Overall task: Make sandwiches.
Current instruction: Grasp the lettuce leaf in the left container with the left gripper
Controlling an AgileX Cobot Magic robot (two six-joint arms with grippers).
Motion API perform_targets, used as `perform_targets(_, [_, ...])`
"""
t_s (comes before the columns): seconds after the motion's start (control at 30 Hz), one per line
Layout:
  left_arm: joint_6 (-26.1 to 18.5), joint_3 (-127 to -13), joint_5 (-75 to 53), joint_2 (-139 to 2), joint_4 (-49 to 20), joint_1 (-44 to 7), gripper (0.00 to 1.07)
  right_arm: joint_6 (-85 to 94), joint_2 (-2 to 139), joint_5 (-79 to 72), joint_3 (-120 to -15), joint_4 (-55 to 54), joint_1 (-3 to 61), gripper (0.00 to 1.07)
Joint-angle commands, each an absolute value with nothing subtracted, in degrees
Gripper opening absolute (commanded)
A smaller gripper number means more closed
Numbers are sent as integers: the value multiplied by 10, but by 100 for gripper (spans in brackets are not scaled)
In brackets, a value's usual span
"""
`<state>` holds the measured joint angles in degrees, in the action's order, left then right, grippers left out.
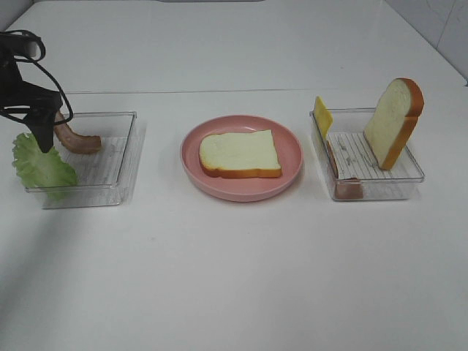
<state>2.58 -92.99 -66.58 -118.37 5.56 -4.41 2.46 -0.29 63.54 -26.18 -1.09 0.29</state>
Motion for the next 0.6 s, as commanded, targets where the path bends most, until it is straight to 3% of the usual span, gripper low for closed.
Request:
perform_targets(0.03, [32,-926,-645,-1200,53,-47,87,26,-15,633,-260,-8,1,92])
perform_targets(0.43, [33,-929,-636,-1227,52,-48,85,26,-15,633,-260,-8,1,92])
perform_targets(0.57, [33,-929,-636,-1227,50,-48,69,26,-15,633,-260,-8,1,92])
perform_targets(0.6, [33,-929,-635,-1227,48,-48,60,26,-15,633,-260,-8,1,92])
